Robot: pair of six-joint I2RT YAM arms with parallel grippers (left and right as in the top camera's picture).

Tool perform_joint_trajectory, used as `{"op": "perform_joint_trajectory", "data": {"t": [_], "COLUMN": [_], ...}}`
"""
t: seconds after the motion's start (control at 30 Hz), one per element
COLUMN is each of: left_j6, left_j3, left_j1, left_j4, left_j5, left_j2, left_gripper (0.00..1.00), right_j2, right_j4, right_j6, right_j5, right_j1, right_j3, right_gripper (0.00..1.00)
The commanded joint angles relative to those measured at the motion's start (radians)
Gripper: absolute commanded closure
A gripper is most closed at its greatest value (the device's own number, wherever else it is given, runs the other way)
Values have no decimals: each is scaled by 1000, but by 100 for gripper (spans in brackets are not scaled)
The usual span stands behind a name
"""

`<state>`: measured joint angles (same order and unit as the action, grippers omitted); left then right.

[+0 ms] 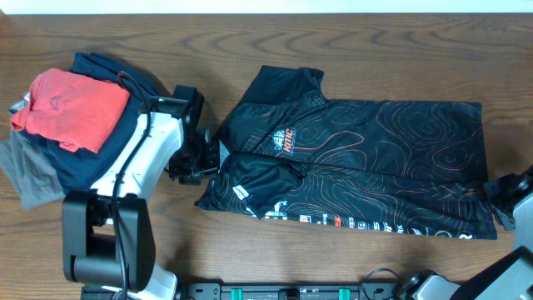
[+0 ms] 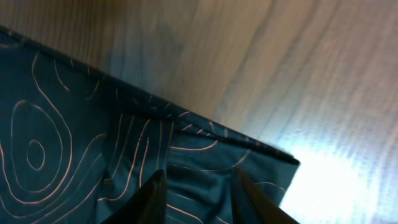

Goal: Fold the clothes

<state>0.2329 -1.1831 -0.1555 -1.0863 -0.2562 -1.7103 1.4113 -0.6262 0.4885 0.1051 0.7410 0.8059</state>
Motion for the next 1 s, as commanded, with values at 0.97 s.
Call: {"op": "perform_joint_trajectory", "data": {"t": [0.97], "left_j6": [17], "left_j3": [8], "left_j1": [-3], "left_j4": [82], "left_j5": [2], "left_j2": [18], "left_gripper": [59], "right_j2": [229], "right_j4": [124], "right_j6": [-77], "right_j5": [-219], "right_j1": [-35], "right_j3": [16], "right_gripper": [99]}}
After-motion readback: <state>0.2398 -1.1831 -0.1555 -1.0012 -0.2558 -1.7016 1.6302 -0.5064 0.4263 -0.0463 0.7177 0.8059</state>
